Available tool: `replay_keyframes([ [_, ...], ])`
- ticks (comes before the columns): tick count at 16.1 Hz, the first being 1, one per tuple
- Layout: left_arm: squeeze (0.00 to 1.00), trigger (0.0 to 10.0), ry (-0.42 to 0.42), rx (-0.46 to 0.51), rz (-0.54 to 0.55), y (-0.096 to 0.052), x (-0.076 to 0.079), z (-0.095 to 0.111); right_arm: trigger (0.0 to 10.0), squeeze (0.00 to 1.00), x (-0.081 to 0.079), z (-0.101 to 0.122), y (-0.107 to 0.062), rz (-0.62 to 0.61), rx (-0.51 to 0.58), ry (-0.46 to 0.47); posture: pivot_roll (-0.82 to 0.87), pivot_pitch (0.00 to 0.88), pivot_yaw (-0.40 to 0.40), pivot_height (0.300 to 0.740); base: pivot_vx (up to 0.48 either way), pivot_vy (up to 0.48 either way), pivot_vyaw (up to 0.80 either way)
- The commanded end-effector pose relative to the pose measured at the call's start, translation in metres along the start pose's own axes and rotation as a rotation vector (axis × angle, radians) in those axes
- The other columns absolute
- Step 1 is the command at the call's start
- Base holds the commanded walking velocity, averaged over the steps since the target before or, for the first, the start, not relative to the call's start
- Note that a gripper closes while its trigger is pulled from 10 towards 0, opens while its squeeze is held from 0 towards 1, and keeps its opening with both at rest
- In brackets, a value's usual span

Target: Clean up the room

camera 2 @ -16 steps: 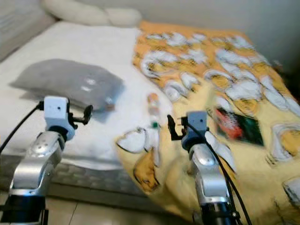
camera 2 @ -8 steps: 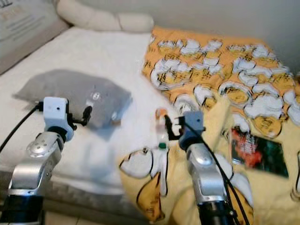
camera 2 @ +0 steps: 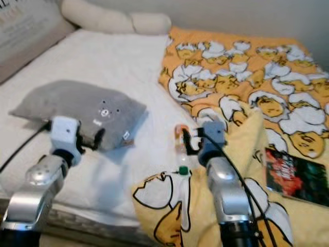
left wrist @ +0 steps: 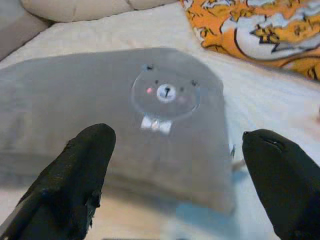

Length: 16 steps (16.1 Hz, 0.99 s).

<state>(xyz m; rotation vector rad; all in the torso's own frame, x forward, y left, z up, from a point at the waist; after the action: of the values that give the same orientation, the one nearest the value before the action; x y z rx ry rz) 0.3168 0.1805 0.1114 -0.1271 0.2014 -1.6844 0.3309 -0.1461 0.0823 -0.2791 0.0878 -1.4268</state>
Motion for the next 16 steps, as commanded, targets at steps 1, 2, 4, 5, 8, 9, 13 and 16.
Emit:
replay_keyframes([
  [1,0.0,10.0,0.048,-0.027,-0.016,-0.001,-0.005,-0.001,10.0,0.0,-0.007,-0.005,0.008,0.024,-0.072,0.018,0.11,0.0,0.009,0.74,0.0,0.0,0.0],
  [2,0.0,10.0,0.062,-0.037,-0.038,-0.001,-0.004,-0.002,10.0,0.0,-0.008,-0.008,0.011,0.032,-0.102,0.017,0.12,0.0,0.009,0.74,0.0,0.0,0.0],
  [4,0.0,10.0,0.109,-0.082,-0.118,-0.002,0.002,-0.006,10.0,0.0,-0.007,-0.012,0.022,0.033,-0.155,0.018,0.13,0.0,0.017,0.74,0.0,0.0,0.0],
  [5,0.0,10.0,0.136,-0.101,-0.158,-0.004,0.004,-0.008,10.0,0.0,-0.006,-0.012,0.028,0.033,-0.17,0.019,0.13,0.0,0.019,0.74,0.0,0.0,0.0],
  [8,0.0,10.0,0.184,-0.152,-0.236,-0.008,0.006,-0.012,10.0,0.73,-0.012,-0.005,0.046,0.082,-0.186,0.024,0.13,0.0,0.026,0.74,0.0,0.0,0.0],
  [9,0.0,10.0,0.186,-0.16,-0.243,-0.009,0.006,-0.013,10.0,1.0,-0.017,-0.005,0.049,0.112,-0.199,0.035,0.13,0.0,0.027,0.74,0.0,0.0,0.0],
  [13,0.0,10.0,0.183,-0.168,-0.258,-0.009,0.007,-0.011,10.0,1.0,-0.029,0.0,0.065,0.148,-0.218,0.02,0.15,0.0,0.013,0.74,0.0,0.0,0.0],
  [16,0.0,10.0,0.035,-0.093,-0.129,-0.009,0.001,-0.006,10.0,1.0,-0.037,0.014,0.054,0.2,-0.086,0.075,0.15,0.0,-0.001,0.74,0.0,0.0,0.0],
])
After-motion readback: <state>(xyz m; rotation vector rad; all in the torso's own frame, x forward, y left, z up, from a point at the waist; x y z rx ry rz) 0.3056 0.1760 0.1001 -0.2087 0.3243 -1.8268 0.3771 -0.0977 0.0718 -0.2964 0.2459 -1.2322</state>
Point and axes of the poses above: a point about 5 cm out from each wrist's last joint towards the gripper, its own y axis pointing out of the wrist towards the gripper, its own z axis along the axis of the wrist's last joint, x = y × z, the point moved 4 cm from there along y, pointing out of the wrist towards the gripper, and after that the axes turned 9 degrees about -y, right-handed, at the moved point
